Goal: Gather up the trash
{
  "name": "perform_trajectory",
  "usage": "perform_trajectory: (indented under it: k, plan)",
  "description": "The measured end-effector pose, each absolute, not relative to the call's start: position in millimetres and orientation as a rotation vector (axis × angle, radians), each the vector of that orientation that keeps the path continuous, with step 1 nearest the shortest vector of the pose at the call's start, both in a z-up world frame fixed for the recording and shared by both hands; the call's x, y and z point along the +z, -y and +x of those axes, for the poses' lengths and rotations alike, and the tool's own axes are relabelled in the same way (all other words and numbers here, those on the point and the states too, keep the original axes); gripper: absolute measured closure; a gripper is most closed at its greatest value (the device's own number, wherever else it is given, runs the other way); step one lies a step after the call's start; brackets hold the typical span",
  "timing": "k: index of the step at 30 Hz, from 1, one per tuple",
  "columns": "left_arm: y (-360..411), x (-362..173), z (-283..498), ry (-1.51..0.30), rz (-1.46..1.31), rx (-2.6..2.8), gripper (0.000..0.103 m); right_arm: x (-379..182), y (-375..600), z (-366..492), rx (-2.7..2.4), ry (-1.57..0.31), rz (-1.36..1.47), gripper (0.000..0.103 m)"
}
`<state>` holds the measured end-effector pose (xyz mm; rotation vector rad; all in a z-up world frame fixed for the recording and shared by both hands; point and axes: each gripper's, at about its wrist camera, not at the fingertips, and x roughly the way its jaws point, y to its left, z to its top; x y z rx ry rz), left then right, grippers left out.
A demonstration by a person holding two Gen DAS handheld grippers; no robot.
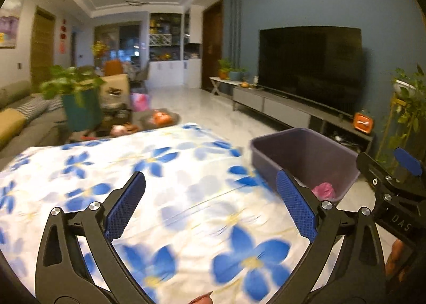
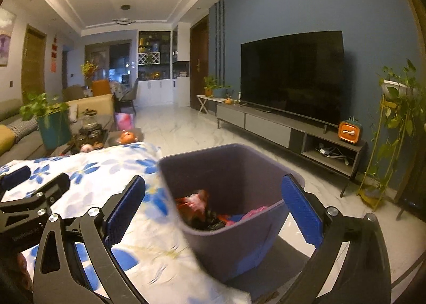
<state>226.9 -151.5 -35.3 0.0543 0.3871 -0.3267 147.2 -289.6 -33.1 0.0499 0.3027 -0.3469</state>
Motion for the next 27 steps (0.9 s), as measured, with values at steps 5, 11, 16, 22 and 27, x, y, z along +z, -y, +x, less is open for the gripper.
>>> perform_trajectory:
  k: [5, 11, 16, 22, 27]
  plan:
    - [114.5, -27.1, 188.2, -0.368, 0.052, -0.260, 0.006, -29.1, 263.5, 125.4, -0.326, -0.295, 0.034, 0.005]
    - [80.9, -25.8, 152.1, -0.378, 0.044, -0.222, 0.006, -28.0, 229.5, 98.8, -0.342, -0.301, -0.011, 0.005]
    - [59.4, -23.8, 126.7, -0.369, 0.029, -0.199, 0.006, -26.7, 207.6, 71.5, -0.334, -0.282, -0.023, 0.005]
    - [43.2, -21.9, 104.5, -0.356, 0.011, -0.186, 0.006, -26.2, 189.1, 48.6, -0.329, -0.281, -0.033, 0.005]
    - [33.2, -21.5, 89.3, -0.351, 0.002, -0.176, 0.006, -24.7, 179.1, 34.7, -0.320, -0.268, -0.042, 0.005]
